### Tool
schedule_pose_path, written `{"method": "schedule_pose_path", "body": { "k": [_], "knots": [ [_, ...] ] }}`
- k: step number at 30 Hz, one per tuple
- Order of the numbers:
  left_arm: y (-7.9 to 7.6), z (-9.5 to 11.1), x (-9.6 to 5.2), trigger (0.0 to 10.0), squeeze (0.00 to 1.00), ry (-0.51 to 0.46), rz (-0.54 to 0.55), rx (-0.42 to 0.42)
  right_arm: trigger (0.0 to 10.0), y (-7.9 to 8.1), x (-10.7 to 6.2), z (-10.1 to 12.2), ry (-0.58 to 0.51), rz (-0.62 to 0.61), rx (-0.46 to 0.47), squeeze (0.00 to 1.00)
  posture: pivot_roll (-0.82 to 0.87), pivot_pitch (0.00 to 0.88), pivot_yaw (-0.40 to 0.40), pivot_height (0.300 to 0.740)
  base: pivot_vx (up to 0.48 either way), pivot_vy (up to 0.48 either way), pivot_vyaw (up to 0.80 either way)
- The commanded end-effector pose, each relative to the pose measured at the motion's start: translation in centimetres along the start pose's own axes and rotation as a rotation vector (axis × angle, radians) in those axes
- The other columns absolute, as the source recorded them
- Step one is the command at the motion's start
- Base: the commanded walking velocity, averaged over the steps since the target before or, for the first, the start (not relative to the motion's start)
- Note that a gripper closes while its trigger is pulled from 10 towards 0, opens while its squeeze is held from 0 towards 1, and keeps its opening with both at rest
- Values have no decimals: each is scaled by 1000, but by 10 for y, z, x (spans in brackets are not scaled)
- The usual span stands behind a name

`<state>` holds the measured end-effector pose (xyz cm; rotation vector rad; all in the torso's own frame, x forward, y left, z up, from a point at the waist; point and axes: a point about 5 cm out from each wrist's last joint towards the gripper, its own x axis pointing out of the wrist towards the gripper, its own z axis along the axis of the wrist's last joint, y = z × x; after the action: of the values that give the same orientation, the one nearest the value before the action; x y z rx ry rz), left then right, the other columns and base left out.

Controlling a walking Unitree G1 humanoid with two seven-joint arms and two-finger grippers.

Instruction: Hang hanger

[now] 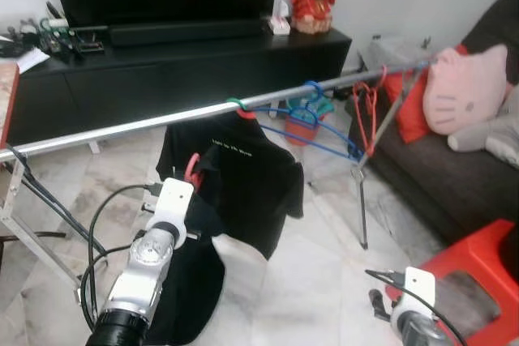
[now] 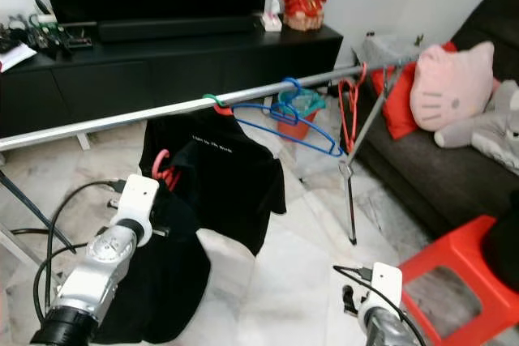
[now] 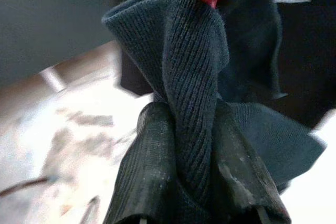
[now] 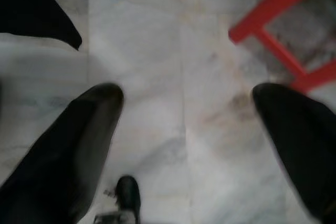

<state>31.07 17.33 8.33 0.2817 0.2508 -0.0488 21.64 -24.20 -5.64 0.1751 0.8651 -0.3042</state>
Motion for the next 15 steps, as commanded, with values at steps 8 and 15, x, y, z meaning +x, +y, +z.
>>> {"method": "schedule_pose_path", "body": {
  "k": [8, 15],
  "knots": [
    [8, 16, 8, 10000, 0, -43, 106, 4, 10000, 1, 0, 2, 4, 11, -12, 0, 34, 0, -111, 740, 0, 0, 0],
    [16, 27, 19, 10000, 0, -63, 171, -37, 10000, 2, 0, 2, 8, 12, -22, 0, 20, 0, -101, 740, 0, 0, 0]
  ]
}}
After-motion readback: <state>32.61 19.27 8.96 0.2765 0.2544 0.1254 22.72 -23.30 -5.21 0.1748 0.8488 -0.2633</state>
